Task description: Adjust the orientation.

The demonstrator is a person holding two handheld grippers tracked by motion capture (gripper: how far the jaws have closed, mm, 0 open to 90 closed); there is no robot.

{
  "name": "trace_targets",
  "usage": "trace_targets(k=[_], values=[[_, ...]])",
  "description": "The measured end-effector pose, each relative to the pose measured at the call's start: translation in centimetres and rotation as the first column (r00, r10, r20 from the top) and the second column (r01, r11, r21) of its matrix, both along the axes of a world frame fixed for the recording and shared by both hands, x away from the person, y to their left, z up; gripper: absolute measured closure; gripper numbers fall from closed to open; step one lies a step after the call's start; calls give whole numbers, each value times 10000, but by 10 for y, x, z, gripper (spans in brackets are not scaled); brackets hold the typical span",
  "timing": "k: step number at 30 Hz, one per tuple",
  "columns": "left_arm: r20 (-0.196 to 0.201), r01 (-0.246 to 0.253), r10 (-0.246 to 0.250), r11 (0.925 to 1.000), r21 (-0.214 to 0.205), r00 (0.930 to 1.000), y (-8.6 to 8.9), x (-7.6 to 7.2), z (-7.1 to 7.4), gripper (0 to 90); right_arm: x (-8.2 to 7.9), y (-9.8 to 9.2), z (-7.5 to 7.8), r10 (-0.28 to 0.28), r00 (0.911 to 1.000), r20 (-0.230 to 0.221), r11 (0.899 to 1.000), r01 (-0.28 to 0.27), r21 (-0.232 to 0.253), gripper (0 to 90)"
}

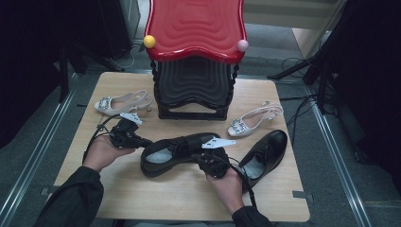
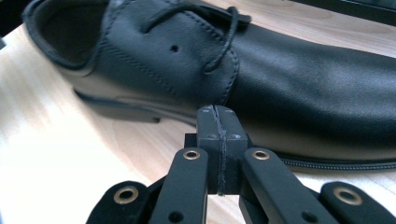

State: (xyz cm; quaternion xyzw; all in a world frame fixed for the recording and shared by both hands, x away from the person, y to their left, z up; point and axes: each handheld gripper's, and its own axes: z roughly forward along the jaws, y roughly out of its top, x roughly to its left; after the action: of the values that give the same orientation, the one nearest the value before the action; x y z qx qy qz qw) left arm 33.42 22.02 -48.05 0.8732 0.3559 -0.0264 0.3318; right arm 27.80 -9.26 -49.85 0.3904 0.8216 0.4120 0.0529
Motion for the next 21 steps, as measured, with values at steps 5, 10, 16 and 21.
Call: trace_targets(k=[5,10,16,21], values=[[-122,21,-22,10000,-72,9999,2,-4,-2,882,5,2,-1,-20,9999,-108,9999,21,100,900],[-120,-12,10,9999,-160,9999,3,-11,-2,883,7,7,-3,-41,10000,-79,9998,39,-203,900],[-215,-130,125,9996,-240,9997,5,-18,-1,887,11,11,-3,-24,9999,-111,9998,22,-184,900],[-329,-282,264,9980,-565,9991,6,-24,0,891,16,13,-2,54,9998,-206,9999,-57,-158,900]])
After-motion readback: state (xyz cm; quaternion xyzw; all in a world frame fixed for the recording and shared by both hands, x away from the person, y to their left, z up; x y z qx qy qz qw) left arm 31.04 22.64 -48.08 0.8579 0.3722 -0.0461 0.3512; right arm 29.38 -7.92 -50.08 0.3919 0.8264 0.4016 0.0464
